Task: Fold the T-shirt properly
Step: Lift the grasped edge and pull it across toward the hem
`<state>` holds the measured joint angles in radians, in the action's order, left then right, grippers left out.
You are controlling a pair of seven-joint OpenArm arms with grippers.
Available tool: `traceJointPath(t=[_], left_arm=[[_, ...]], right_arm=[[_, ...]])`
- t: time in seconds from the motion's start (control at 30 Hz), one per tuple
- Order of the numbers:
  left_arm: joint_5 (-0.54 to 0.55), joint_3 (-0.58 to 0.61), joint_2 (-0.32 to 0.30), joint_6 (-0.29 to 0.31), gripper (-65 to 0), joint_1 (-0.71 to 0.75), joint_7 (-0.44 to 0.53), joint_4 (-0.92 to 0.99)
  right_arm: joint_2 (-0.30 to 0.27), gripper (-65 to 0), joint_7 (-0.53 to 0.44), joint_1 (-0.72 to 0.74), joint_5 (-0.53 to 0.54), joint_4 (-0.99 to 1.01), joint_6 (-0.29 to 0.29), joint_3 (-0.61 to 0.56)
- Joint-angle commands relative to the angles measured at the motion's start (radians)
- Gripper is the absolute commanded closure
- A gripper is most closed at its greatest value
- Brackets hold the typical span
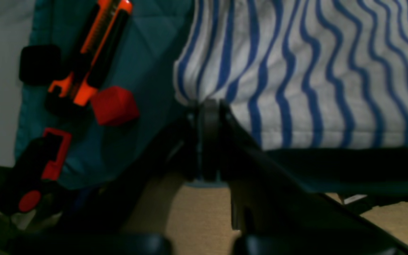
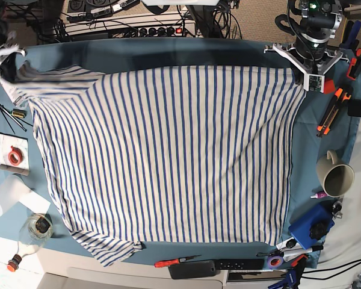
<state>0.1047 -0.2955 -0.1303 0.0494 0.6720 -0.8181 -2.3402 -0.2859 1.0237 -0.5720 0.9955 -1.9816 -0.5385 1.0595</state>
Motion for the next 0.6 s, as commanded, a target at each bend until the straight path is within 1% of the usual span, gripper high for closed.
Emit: traceJointPath(t=[0.0, 0.1, 0.2, 0.3, 0.43, 0.57], left_arm=[[-0.009, -0.002, -0.007, -0.008, 0.0, 0.006, 0.019, -0.016], [-0.009, -0.002, -0.006, -0.008, 0.0, 0.002, 0.039, -0.016], [-0.016, -0.002, -0.006, -0.007, 0.0, -0.024, 0.041, -0.016], [-0.019, -0.002, -0.007, -0.004, 0.0, -0.05, 0.042, -0.016], [-0.019, -0.002, -0.01, -0.004, 0.0, -0.06, 0.06, -0.016], [-0.019, -0.002, -0.037, -0.004, 0.0, -0.06, 0.072, -0.016]], right_arm=[[-0.035, 0.0, -0.028, 0.006, -0.006, -0.015, 0.017, 0.013], [-0.076, 0.0, -0.03, 0.025, -0.065, -0.015, 0.064, 0.013], [-0.108, 0.0, -0.027, 0.026, -0.079, -0.015, 0.072, 0.013], [-0.127, 0.0, -0.025, 0.027, -0.098, -0.014, 0.077, 0.013], [-0.143, 0.0, -0.018, 0.027, -0.124, -0.014, 0.104, 0.013], [-0.159, 0.0, -0.008, 0.027, -0.156, -0.014, 0.124, 0.013]])
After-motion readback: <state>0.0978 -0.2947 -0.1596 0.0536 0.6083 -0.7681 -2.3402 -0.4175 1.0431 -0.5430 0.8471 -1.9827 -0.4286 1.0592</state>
